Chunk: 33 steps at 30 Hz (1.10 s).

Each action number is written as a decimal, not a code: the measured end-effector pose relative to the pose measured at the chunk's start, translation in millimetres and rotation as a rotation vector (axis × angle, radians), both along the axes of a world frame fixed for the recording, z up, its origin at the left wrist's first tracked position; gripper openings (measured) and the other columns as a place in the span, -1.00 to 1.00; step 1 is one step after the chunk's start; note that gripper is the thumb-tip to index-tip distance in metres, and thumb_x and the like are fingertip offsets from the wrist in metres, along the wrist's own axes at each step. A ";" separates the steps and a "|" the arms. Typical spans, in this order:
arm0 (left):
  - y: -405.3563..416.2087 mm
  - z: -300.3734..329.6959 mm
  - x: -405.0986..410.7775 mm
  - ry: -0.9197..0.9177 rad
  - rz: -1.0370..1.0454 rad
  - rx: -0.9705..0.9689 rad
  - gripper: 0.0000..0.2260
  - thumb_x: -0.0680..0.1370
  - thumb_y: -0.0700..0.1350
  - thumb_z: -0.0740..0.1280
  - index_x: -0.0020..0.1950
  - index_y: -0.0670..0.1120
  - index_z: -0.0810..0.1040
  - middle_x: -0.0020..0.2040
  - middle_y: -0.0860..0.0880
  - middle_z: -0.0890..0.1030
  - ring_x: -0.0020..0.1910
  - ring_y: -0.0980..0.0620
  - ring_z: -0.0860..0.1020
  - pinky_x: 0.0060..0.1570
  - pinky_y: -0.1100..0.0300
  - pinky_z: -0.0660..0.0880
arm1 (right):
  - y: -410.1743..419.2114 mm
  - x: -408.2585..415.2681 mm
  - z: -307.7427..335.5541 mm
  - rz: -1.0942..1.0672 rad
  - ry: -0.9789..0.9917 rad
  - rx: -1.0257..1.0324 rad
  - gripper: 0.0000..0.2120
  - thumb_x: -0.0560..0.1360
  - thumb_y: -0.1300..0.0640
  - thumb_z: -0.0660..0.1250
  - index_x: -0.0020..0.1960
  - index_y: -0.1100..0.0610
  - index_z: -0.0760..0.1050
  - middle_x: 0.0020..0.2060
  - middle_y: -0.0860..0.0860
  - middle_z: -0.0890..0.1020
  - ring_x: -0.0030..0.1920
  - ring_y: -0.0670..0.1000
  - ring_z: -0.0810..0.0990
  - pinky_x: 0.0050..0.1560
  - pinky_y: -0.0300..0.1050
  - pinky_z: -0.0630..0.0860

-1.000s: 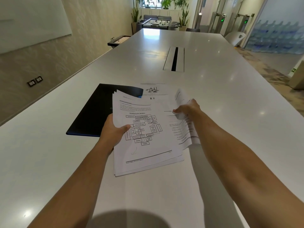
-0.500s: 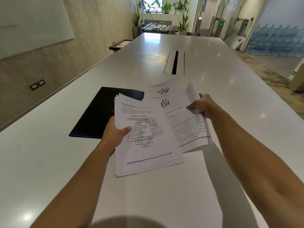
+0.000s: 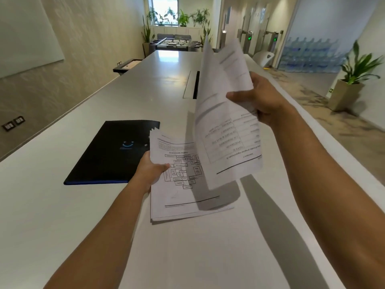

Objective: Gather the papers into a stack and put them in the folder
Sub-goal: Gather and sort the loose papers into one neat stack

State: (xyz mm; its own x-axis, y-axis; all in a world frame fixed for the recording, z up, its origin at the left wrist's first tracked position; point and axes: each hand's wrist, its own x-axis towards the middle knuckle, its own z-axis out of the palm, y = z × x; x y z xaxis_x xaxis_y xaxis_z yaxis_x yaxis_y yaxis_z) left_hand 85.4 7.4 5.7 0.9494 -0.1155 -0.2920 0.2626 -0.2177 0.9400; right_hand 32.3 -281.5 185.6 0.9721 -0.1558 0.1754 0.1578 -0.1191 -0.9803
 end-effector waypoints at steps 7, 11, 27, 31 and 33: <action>-18.5 4.4 -7.1 0.092 -0.021 -0.140 -0.53 0.50 -0.35 0.41 0.33 -0.04 0.38 0.13 -0.15 0.58 0.00 -0.11 0.62 -0.21 0.02 0.59 | -19.1 -26.5 -40.2 -0.028 0.110 0.139 -0.49 0.42 0.35 0.47 0.33 0.25 0.44 0.15 0.25 0.64 0.05 0.26 0.68 -0.13 0.14 0.65; -17.3 5.1 -4.1 0.175 0.046 -0.271 -0.70 0.65 -0.03 0.26 0.35 -0.11 0.44 0.15 -0.23 0.61 0.07 -0.24 0.61 0.04 -0.18 0.59 | -16.7 -35.1 -97.7 -0.096 0.362 0.062 -0.43 0.37 0.38 0.51 0.33 0.23 0.42 0.12 0.24 0.63 -0.06 0.22 0.70 -0.25 0.07 0.65; -17.7 4.1 -3.5 0.114 -0.061 -0.153 -0.57 0.52 -0.38 0.37 0.31 -0.06 0.39 0.10 -0.08 0.62 -0.08 -0.05 0.63 -0.30 0.09 0.58 | -4.4 -52.5 -135.6 -0.170 0.539 -0.132 -0.42 0.46 0.18 0.49 0.38 0.26 0.34 0.10 0.14 0.60 -0.07 0.07 0.66 -0.23 -0.10 0.65; -13.7 0.2 -1.0 0.107 -0.093 -0.146 -0.53 0.52 -0.37 0.38 0.36 -0.05 0.37 0.07 -0.07 0.63 -0.03 -0.10 0.65 -0.24 0.03 0.63 | -21.3 -58.3 -120.6 -0.300 0.484 -0.099 -0.48 0.52 0.26 0.42 0.42 0.27 0.34 0.10 0.20 0.57 -0.11 -0.01 0.61 -0.35 -0.31 0.55; -13.2 -1.6 0.0 0.105 -0.110 -0.148 -0.50 0.52 -0.37 0.37 0.39 -0.04 0.36 0.13 -0.09 0.62 0.05 -0.14 0.63 -0.04 -0.08 0.62 | -30.0 -60.4 -107.6 -0.363 0.440 -0.051 -0.52 0.51 0.33 0.41 0.39 0.29 0.37 0.00 0.19 0.59 -0.21 -0.05 0.61 -0.45 -0.33 0.54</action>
State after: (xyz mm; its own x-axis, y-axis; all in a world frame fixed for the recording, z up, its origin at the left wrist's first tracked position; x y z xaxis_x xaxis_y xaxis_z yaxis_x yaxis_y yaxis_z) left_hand 85.3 -5.8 4.1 0.8938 -0.2658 -0.3612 0.3436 -0.1116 0.9325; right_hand -28.1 -311.5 78.0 0.8409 -0.4955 -0.2178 -0.3239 -0.1383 -0.9359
